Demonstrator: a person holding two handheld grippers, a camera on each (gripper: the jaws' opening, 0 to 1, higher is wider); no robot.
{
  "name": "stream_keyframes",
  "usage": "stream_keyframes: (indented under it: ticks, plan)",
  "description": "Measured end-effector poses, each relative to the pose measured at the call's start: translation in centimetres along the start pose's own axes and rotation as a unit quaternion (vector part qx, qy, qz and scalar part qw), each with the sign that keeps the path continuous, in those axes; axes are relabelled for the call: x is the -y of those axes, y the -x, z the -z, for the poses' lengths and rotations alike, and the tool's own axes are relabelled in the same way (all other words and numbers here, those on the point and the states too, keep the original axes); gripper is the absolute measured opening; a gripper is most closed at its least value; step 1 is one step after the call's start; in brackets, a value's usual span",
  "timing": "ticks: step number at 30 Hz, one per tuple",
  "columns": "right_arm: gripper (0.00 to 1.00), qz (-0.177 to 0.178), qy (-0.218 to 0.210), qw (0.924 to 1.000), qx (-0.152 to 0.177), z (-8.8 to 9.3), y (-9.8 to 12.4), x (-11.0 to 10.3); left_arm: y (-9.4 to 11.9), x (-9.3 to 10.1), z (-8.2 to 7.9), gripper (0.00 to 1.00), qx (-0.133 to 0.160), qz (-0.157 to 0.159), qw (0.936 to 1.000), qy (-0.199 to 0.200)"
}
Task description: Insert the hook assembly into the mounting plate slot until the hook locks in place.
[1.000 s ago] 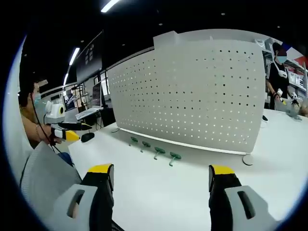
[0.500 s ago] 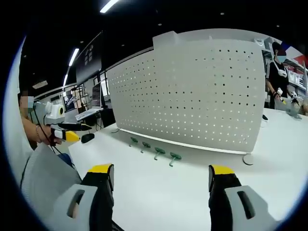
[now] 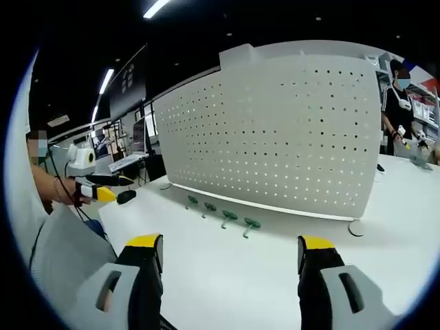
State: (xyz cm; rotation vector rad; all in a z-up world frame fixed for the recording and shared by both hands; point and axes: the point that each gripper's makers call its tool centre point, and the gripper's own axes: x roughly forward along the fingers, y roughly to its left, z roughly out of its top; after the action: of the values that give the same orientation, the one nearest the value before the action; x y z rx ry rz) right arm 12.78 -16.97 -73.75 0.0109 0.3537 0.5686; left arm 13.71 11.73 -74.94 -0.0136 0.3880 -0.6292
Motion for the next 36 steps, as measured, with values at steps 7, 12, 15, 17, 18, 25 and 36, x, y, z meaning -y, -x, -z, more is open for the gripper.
stream_keyframes:
  ticks: [7, 12, 15, 17, 18, 25, 36]
  plan:
    - [0.76, -0.005, -0.001, 1.0, -0.003, 0.0, -0.1, -0.2, -0.9, -0.5, 0.1, 0.9, -0.013, 0.008, 0.9998, -0.011]
    - [0.75, -0.007, 0.0, 1.0, -0.005, 0.1, -0.2, -0.4, -1.8, -0.2, 0.2, 0.89, -0.029, 0.025, 0.9985, -0.038]
    - [0.75, -0.009, 0.002, 0.9999, -0.007, 0.1, -0.3, -0.5, -2.5, -0.1, 0.3, 0.87, -0.043, 0.04, 0.9968, -0.055]
    - [0.74, -0.011, 0.005, 0.9999, -0.009, 0.1, -0.4, -0.6, -3.2, -0.4, 0.1, 0.86, -0.048, 0.047, 0.996, -0.058]
    - [0.74, -0.012, 0.006, 0.9999, -0.009, 0.0, -0.4, -0.6, -3.4, -0.6, 0.1, 0.86, -0.049, 0.049, 0.9957, -0.062]
    - [0.74, -0.015, 0.001, 0.9998, -0.011, 0.2, -0.6, -0.6, -4.6, -1.3, -0.1, 0.87, -0.064, 0.072, 0.9917, -0.085]
    - [0.74, -0.022, 0.004, 0.9995, -0.022, 0.7, -1.0, -0.7, -6.0, -2.5, 0.9, 0.87, -0.113, 0.105, 0.9781, -0.14]
